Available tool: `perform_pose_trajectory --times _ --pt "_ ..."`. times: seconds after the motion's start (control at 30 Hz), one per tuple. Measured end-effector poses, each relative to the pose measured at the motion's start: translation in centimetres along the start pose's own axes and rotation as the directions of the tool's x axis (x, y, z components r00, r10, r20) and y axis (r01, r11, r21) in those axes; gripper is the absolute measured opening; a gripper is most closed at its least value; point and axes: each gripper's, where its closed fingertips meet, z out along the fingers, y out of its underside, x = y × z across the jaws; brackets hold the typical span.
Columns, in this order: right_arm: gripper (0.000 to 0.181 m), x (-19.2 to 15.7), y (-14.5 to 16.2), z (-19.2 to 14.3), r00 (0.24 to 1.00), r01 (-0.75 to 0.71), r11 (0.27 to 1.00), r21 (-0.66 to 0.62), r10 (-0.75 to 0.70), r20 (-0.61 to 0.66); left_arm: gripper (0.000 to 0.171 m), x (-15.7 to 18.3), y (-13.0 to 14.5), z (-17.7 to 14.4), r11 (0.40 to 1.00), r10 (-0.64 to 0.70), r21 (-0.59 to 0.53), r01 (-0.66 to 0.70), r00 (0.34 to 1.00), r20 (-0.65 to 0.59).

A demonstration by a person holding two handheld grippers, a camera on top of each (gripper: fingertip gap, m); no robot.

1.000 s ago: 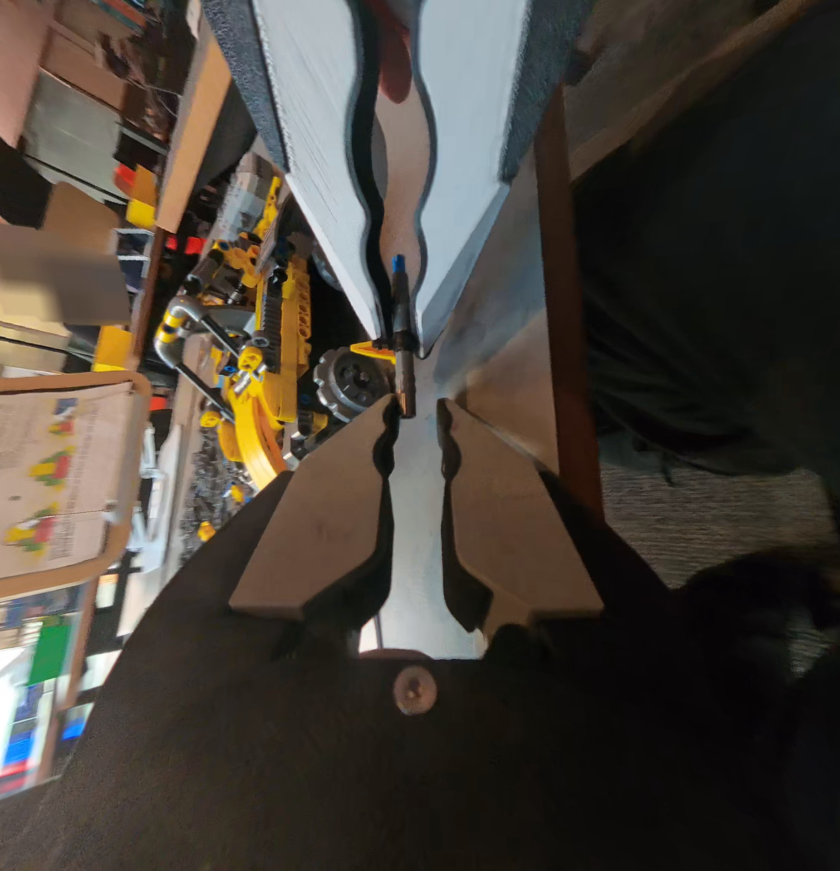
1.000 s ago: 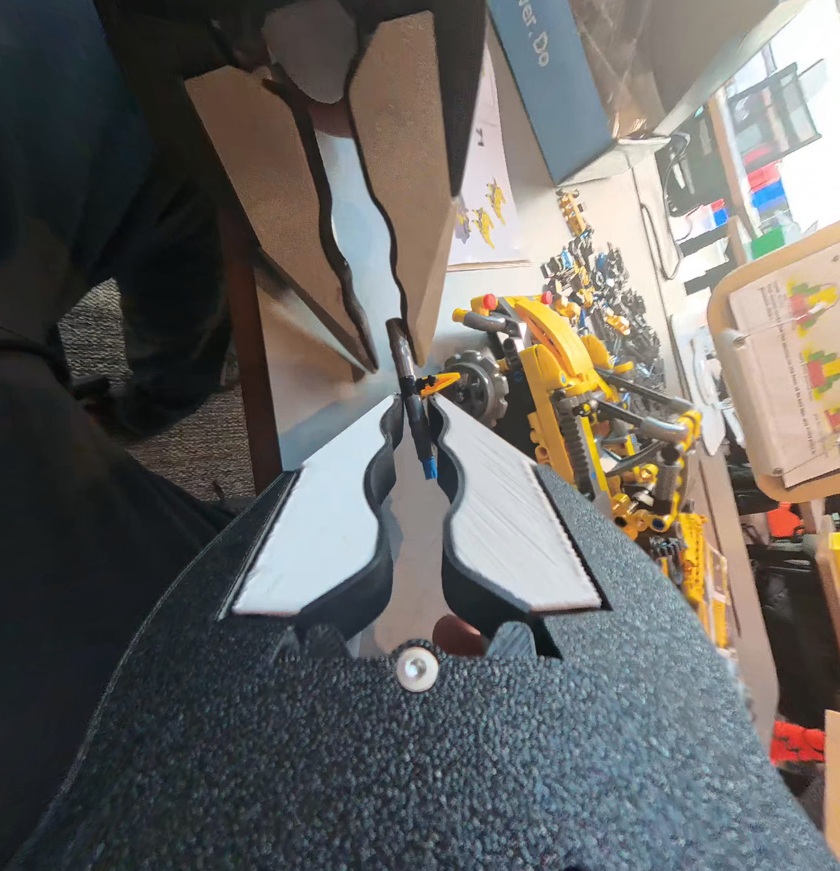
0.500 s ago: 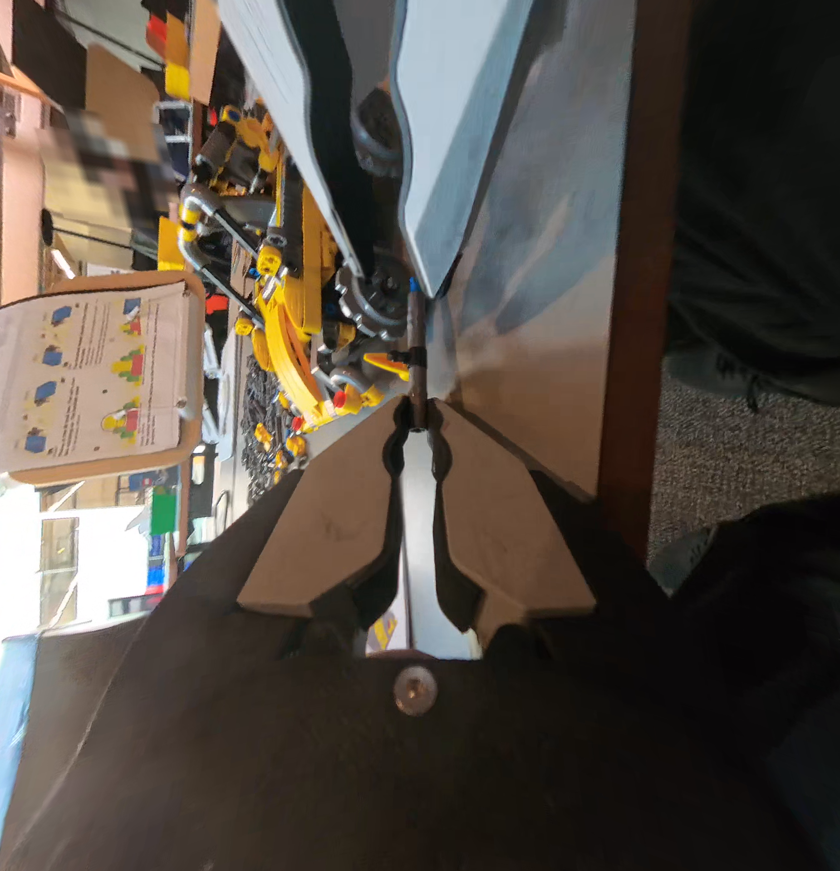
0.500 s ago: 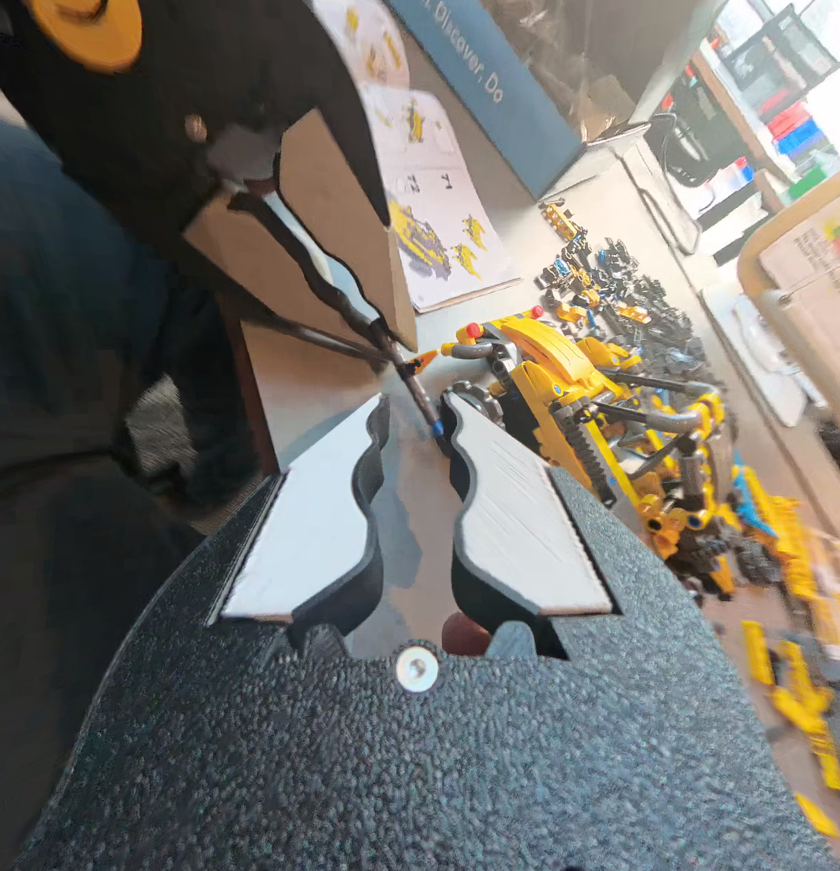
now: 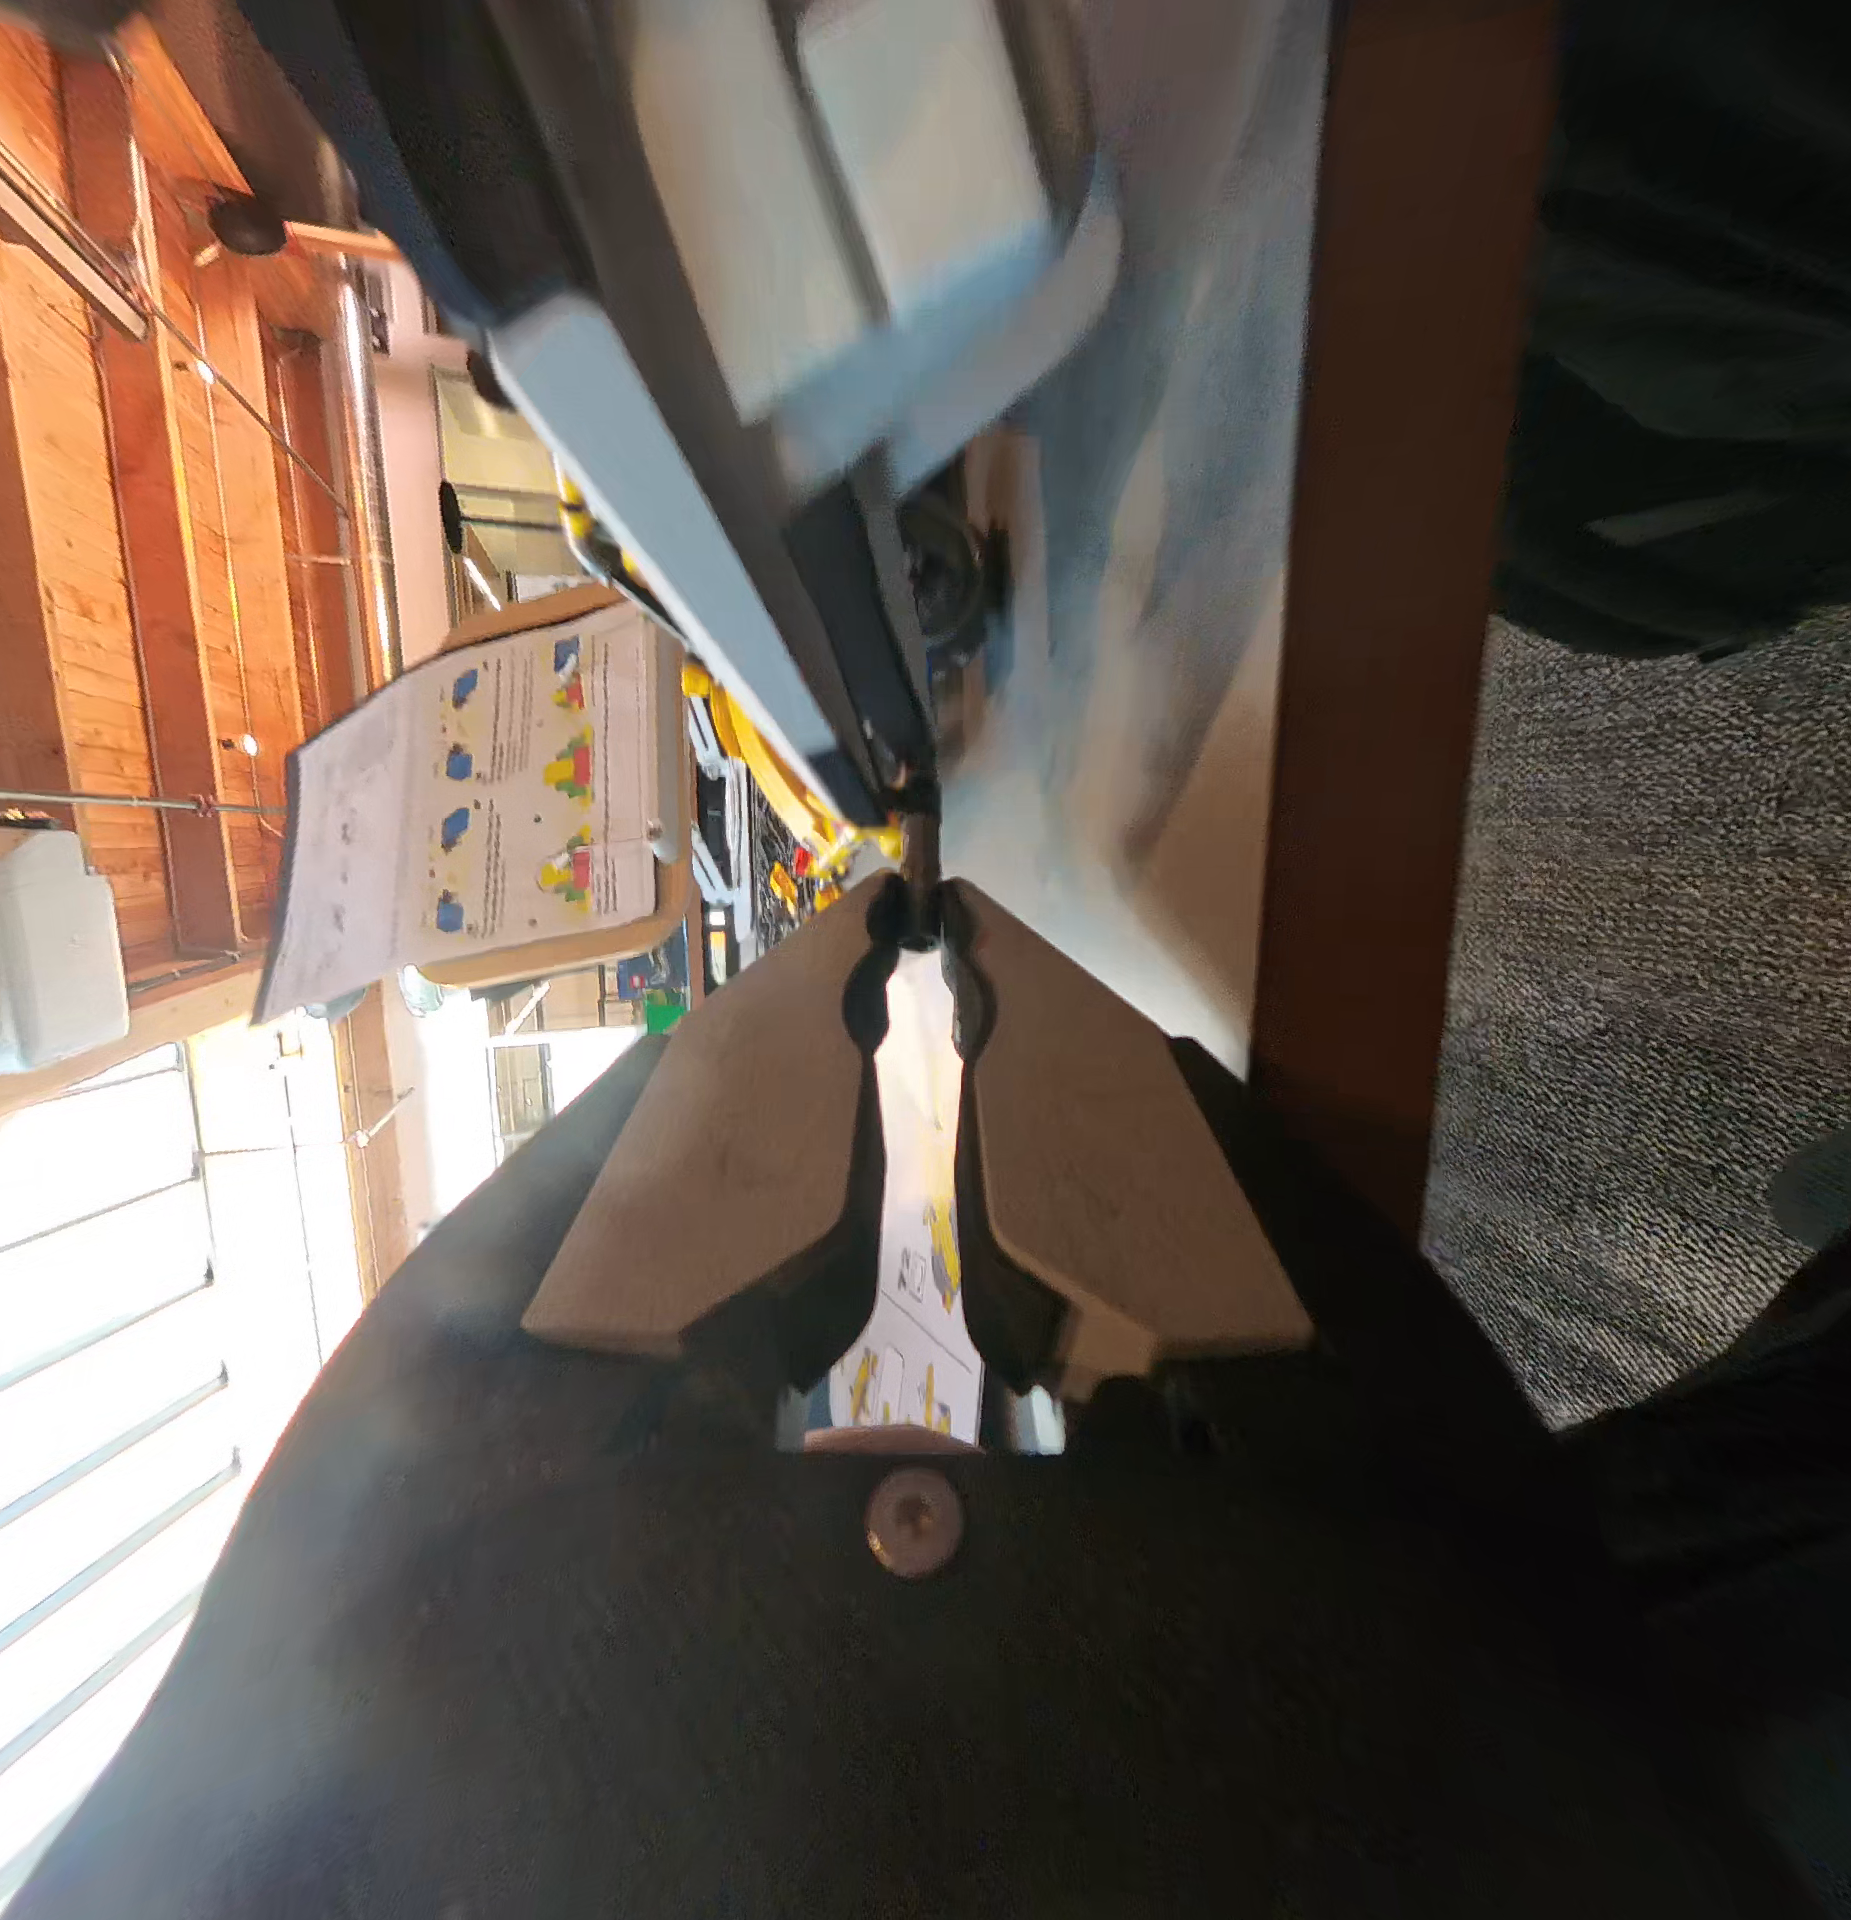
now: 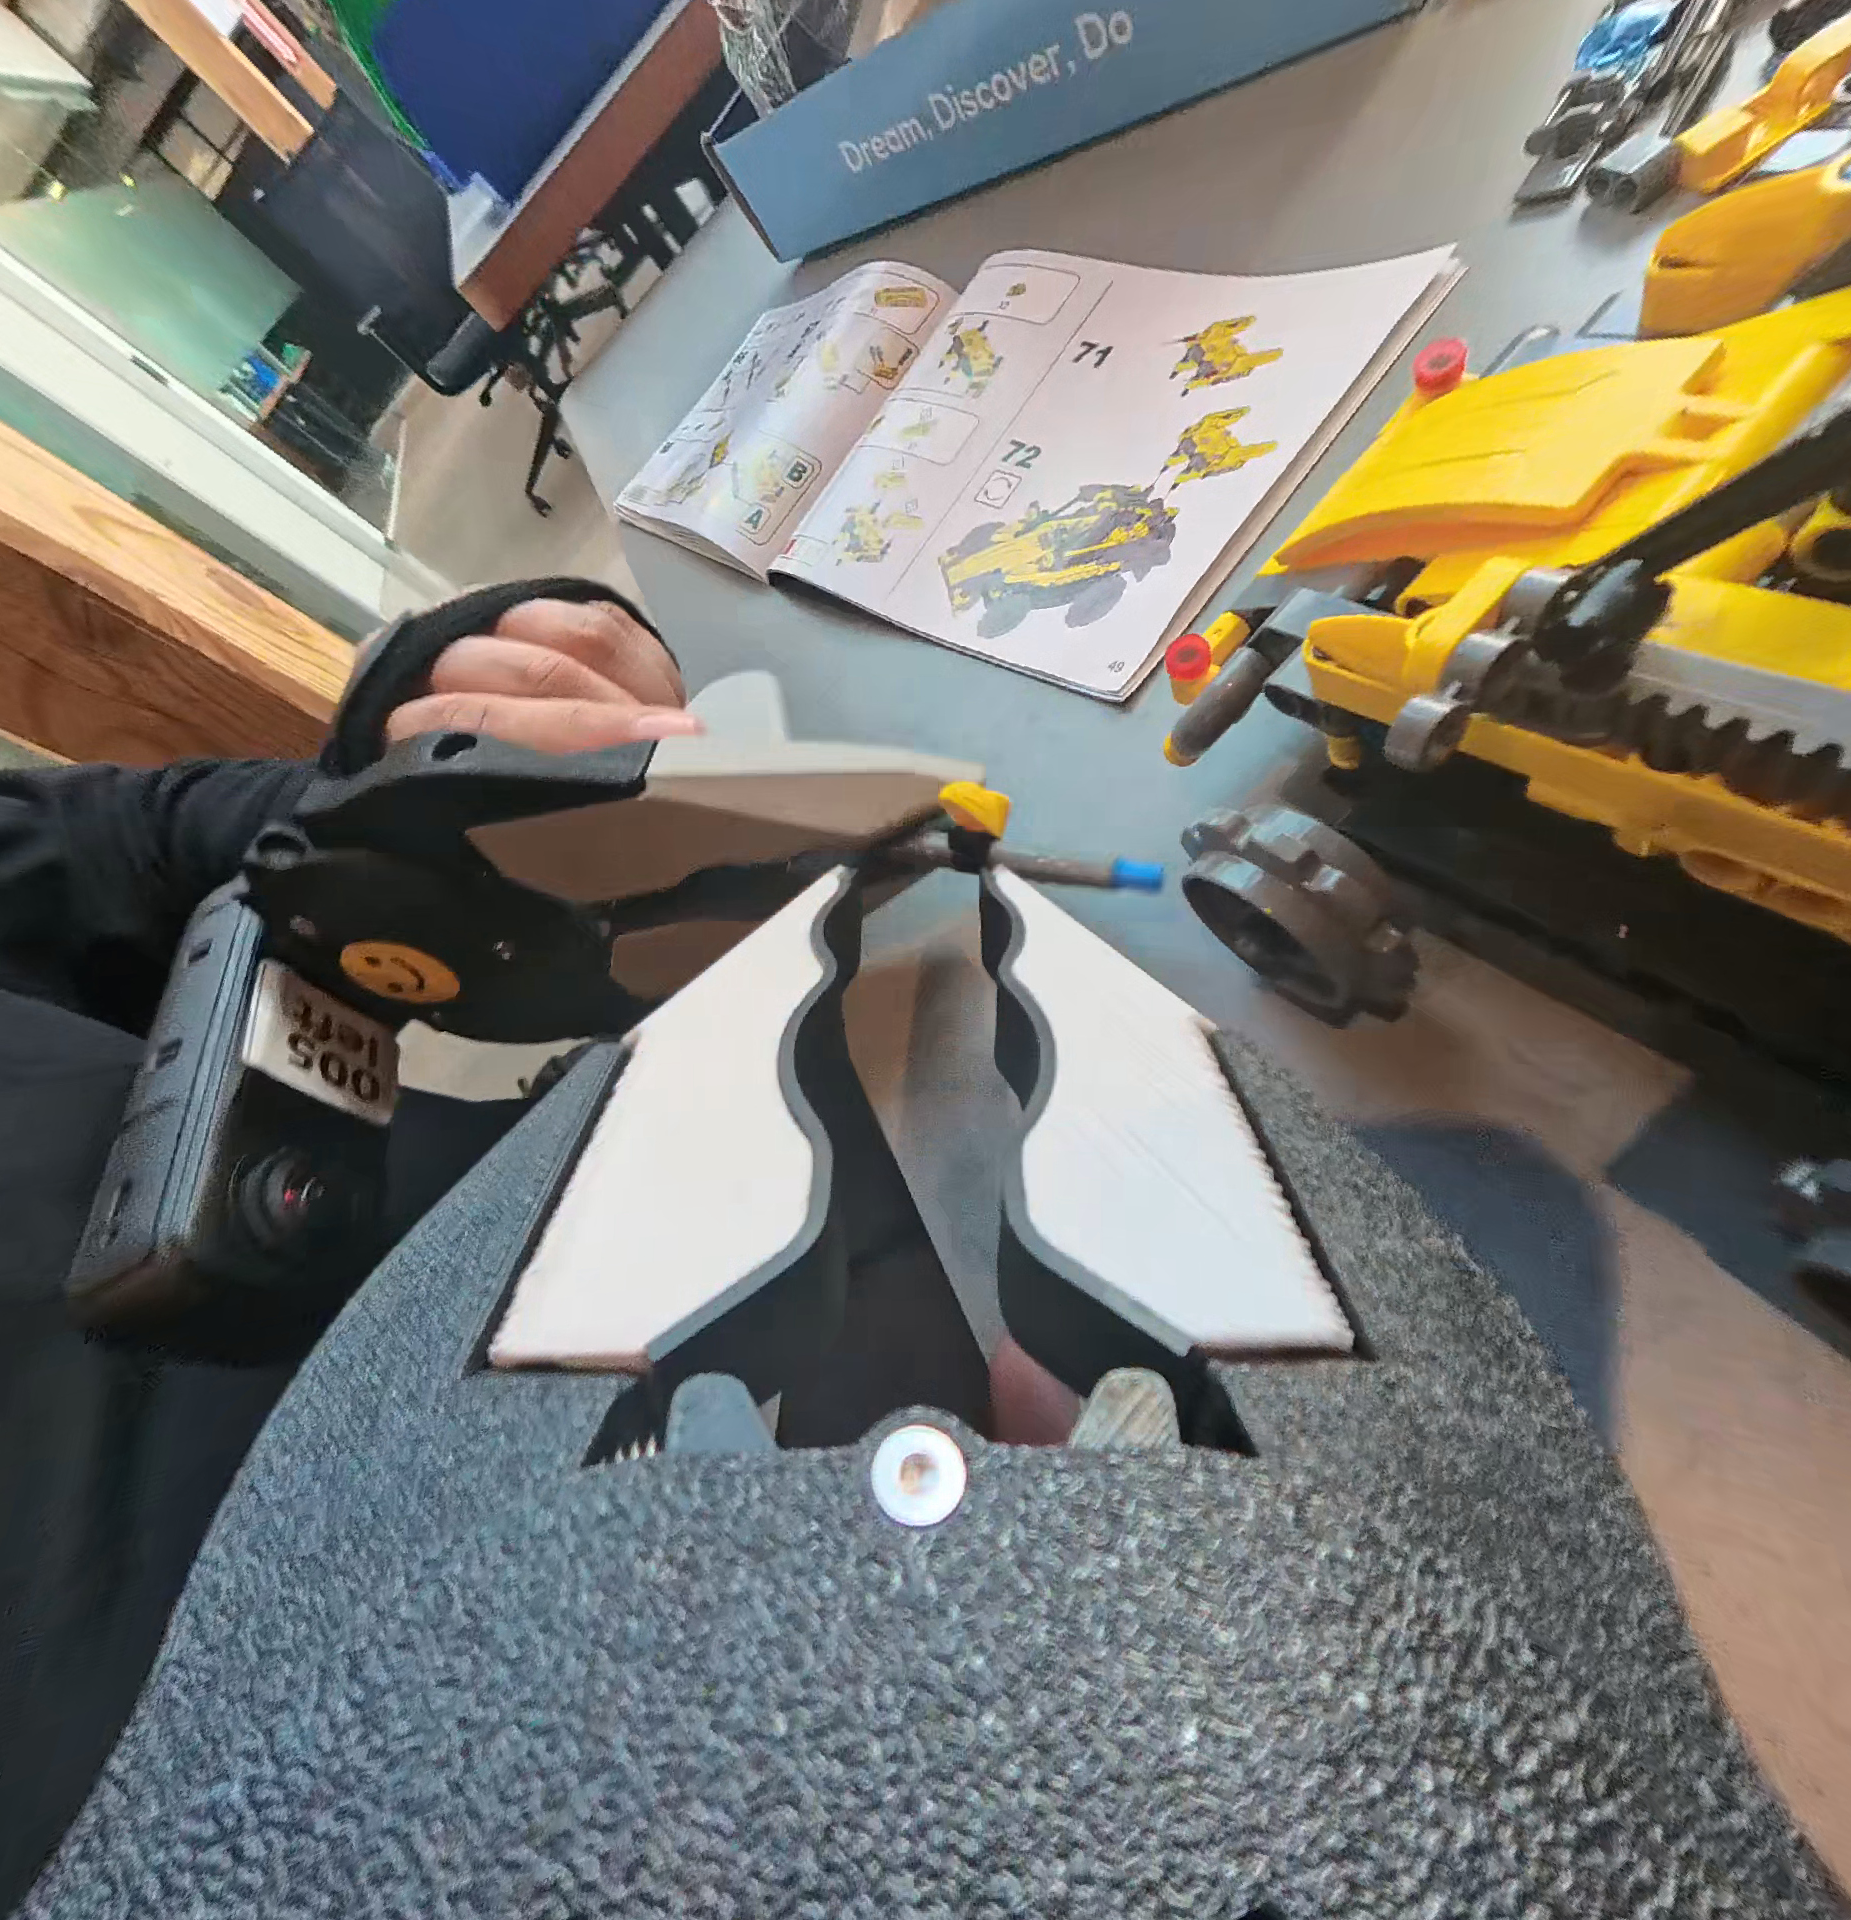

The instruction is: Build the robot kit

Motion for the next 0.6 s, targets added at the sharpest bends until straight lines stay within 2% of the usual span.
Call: perform_pose_trajectory --times 0.1,0.2,0.33,0.6 --pt "0.02 0.5 0.0 -0.1 0.999 -0.039 0.999 -0.006 0.039 0.018 0.004 0.0 -0.8 0.1 0.999 0.026 -0.028 -0.026 1.0 0.01" --pt "0.019 0.8 0.3 -0.6 0.993 -0.098 0.995 -0.023 0.099 0.056 0.004 0.2 -1.4 0.3 0.999 0.039 -0.008 -0.039 0.999 0.008" --pt "0.017 3.0 0.3 -2.0 0.994 -0.1 0.995 -0.019 0.099 -0.043 0.003 0.9 -2.2 0.1 0.999 0.05 0.013 -0.05 0.999 -0.021" --pt "0.014 2.9 0.5 -1.2 0.995 -0.098 0.993 -0.062 0.096 -0.029 0.004 1.9 -3.8 0.0 0.998 0.048 0.045 -0.045 0.997 -0.064"
